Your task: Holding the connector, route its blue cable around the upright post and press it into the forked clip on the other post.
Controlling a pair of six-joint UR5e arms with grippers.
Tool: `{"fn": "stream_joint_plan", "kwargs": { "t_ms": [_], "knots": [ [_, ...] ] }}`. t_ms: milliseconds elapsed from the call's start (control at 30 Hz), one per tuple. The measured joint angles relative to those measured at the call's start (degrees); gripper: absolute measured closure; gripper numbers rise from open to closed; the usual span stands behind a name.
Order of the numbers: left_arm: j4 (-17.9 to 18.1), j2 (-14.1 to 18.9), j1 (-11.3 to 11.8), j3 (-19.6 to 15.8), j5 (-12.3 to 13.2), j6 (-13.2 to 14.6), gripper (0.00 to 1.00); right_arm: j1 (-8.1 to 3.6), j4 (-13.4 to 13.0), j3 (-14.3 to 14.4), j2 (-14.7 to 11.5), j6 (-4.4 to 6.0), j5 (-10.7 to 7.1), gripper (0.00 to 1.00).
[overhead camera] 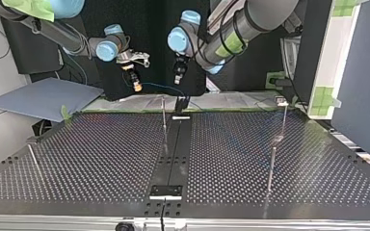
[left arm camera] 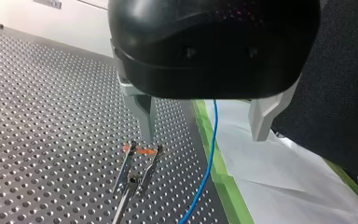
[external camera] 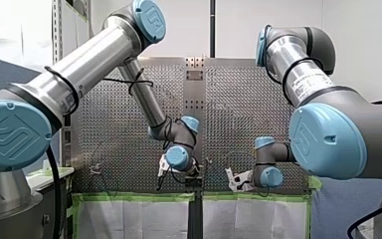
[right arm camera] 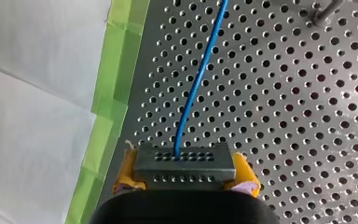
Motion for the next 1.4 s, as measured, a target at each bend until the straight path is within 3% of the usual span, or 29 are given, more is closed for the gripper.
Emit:
{"fn": "stream_joint_plan", "kwargs": {
  "t_ms": [200,567,967,1400],
  "knots": [
    [1.37,-0.66,-0.44,-0.39,-0.49,0.10,0.00,0.07,0.03,0.02,-0.11,-0.18,-1.10,1.00],
    [3.05,-0.85,-0.70,-0.41,-0.41,0.04,0.00,0.24,0.11,0.02,-0.27,-1.70,-4.75,1.00],
    [3.68,-3.55,-0.68,0.93,-0.27,-0.47,0.00,0.25,0.02,0.02,-0.29,-1.74,-7.55,1.00],
    [3.84,-6.51,-0.03,4.10,-0.19,-1.94,0.00,0.14,-0.45,0.02,-0.28,-1.73,-9.25,1.00]
  ]
}}
